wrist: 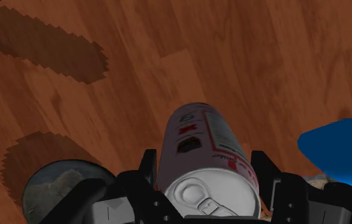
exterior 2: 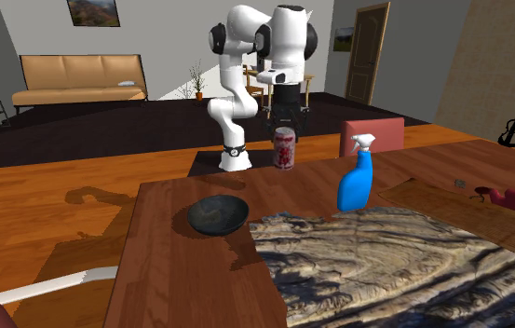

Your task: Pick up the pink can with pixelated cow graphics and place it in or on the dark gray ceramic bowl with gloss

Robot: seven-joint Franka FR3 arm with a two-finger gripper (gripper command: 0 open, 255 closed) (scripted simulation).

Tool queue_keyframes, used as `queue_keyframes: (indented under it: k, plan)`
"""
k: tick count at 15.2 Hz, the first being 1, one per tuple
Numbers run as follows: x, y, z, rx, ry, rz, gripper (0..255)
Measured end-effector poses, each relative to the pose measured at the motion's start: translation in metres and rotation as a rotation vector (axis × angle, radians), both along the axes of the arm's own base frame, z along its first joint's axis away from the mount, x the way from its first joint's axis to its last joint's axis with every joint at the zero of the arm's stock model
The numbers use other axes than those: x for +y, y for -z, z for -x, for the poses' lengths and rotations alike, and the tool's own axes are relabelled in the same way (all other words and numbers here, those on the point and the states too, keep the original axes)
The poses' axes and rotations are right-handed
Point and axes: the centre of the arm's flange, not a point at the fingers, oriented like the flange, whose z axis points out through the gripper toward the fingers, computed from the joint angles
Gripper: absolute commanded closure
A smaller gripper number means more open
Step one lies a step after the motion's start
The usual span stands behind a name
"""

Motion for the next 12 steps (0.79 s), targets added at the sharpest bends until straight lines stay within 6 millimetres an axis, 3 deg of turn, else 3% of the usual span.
queue_keyframes:
  k: [12]
  plan:
    - [-0.128,-0.017,-0.083,0.0,0.001,0.0,255]
